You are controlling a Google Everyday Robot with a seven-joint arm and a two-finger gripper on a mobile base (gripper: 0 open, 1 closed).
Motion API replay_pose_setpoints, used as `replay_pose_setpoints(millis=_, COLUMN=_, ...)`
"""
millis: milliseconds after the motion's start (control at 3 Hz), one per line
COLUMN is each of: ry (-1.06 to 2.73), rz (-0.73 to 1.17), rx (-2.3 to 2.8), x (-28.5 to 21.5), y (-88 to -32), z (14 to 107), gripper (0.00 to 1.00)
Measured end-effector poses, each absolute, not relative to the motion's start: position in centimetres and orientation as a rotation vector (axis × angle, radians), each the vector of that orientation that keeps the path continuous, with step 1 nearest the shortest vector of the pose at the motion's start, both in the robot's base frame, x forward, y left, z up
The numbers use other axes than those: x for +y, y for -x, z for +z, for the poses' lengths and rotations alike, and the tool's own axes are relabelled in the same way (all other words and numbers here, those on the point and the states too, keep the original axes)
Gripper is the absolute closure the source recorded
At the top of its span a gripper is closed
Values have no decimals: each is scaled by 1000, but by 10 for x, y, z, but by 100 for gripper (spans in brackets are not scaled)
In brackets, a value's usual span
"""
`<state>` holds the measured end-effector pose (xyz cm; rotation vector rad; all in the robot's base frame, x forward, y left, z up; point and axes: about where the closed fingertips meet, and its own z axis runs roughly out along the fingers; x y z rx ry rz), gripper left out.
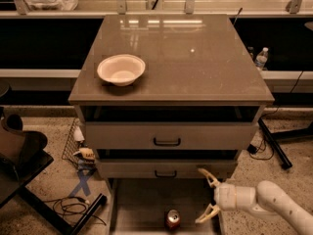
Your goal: Pick coke can from bottom drawer and place on counter
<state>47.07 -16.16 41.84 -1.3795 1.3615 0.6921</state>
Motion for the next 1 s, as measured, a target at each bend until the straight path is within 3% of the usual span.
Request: replay_pose_setpoints(millis=1000, ry=1410, rz=817, rx=1415, x=-130, y=-453, z=291, gripper=0)
